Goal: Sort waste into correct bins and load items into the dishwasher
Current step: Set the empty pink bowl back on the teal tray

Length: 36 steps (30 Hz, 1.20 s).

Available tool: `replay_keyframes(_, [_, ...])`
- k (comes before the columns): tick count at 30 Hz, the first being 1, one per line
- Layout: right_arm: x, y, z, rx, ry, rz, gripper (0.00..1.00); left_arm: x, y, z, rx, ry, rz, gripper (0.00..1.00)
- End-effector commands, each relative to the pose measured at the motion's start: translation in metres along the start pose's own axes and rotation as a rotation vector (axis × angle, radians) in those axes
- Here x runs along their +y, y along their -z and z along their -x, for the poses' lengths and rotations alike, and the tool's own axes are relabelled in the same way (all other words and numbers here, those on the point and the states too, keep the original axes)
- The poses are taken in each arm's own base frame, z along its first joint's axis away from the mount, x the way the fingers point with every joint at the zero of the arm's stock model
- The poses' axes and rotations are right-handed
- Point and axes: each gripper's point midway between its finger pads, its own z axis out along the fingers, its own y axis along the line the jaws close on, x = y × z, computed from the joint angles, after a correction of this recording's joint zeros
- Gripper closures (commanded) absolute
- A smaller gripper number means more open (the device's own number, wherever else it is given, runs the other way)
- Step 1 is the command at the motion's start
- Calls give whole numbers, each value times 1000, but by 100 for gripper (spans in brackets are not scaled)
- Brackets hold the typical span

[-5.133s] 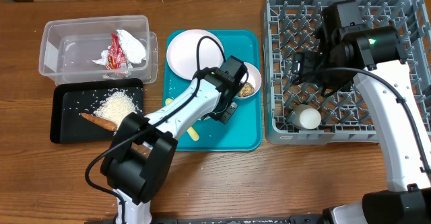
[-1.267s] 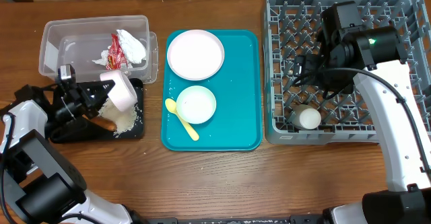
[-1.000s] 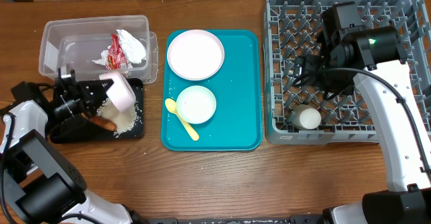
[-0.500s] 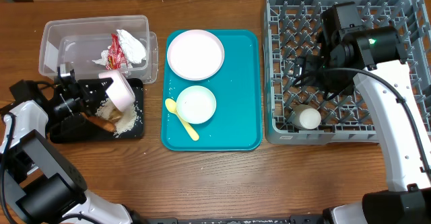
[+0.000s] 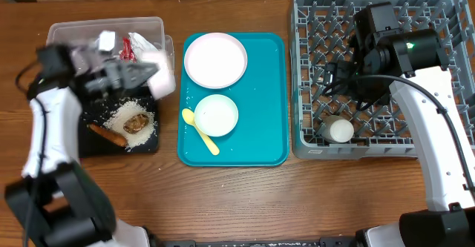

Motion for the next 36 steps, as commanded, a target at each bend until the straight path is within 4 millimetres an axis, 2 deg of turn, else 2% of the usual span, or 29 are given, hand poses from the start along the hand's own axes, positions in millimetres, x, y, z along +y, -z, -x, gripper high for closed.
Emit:
replay_keyframes(1, [-1,5,6,-29,2,-2,13,-19,-52,-1,72,-341,367,96])
replay_keyframes(6, [-3,5,7,-32,3,-13,13,-3,-126,-37,217,-641,694,96])
replay_keyframes(7, [-4,5,7,-34,2,-17,13,8,-150,-55,287,-745,779,96])
replay_keyframes(12, [-5,5,8,-38,2,-26,13,38,-201,-109,492,-934,850,96])
replay_keyframes(15, [-5,5,8,-38,2,-26,13,53,-221,-130,570,-992,838,96])
replay_keyframes(19, [-5,5,8,-38,2,-26,13,68,-238,-148,635,-1046,812,96])
replay_keyframes(27, [-5,5,8,-38,2,-26,13,81,-244,-160,697,-1072,786,91])
replay_keyframes(30, [-5,5,8,-38,2,-26,13,78,-248,-168,721,-1080,737,80])
replay_keyframes(36, [-5,5,8,-38,2,-26,13,78,-246,-166,712,-1067,760,61])
